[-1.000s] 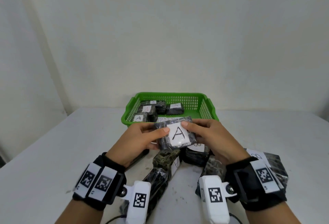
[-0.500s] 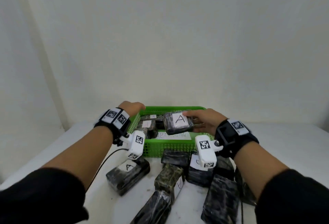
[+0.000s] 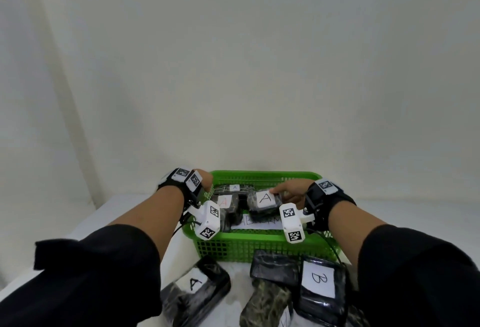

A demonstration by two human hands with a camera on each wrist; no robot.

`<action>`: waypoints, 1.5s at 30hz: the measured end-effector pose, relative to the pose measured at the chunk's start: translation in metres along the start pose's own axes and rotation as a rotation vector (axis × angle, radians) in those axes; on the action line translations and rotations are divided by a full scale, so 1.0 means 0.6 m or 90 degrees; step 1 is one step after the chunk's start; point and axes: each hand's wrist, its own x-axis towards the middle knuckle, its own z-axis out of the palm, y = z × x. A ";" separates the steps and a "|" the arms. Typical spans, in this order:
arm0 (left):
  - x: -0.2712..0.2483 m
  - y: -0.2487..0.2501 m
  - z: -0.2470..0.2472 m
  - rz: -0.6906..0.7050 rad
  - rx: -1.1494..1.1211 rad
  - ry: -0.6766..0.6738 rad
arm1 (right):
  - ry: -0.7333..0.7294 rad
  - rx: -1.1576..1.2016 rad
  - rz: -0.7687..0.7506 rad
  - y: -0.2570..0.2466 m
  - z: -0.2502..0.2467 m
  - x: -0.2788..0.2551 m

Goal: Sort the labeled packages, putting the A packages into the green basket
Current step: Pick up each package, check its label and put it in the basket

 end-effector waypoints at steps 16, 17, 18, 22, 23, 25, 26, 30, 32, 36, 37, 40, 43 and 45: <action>0.209 -0.052 0.057 0.017 0.220 -0.012 | 0.040 -0.195 0.004 -0.033 0.027 0.001; 0.197 -0.051 0.057 0.028 0.206 0.001 | 0.048 -0.193 0.005 -0.034 0.029 0.000; 0.172 -0.047 0.052 0.034 0.185 -0.002 | 0.045 -0.195 0.007 -0.035 0.031 -0.004; 0.019 -0.002 0.009 0.021 0.063 -0.011 | 0.038 -0.181 0.017 -0.042 0.034 -0.022; -0.004 0.005 0.001 0.018 0.030 -0.013 | 0.046 -0.182 0.015 -0.045 0.034 -0.026; -0.033 0.016 -0.016 0.020 -0.036 0.010 | 0.080 -0.185 -0.020 -0.047 0.028 -0.029; -0.046 0.018 -0.024 0.023 -0.068 0.033 | 0.108 -0.198 -0.046 -0.047 0.023 -0.030; -0.069 0.011 -0.036 -0.038 -0.158 0.078 | 0.191 -0.335 -0.133 -0.052 0.012 -0.062; -0.084 0.012 -0.038 -0.027 -0.220 0.130 | 0.193 -0.374 -0.170 -0.050 0.013 -0.089; -0.155 0.031 -0.039 0.005 -0.244 0.162 | 0.192 -0.390 -0.255 -0.028 0.023 -0.161; -0.179 0.038 -0.035 0.024 -0.230 0.155 | 0.189 -0.391 -0.270 -0.021 0.025 -0.181; -0.246 0.059 -0.013 0.078 -0.214 0.171 | 0.175 -0.412 -0.316 0.003 0.036 -0.242; -0.305 0.074 0.020 0.120 -0.203 0.160 | 0.179 -0.412 -0.359 0.031 0.050 -0.286; -0.341 0.079 0.041 0.151 -0.206 0.144 | 0.183 -0.413 -0.378 0.050 0.059 -0.306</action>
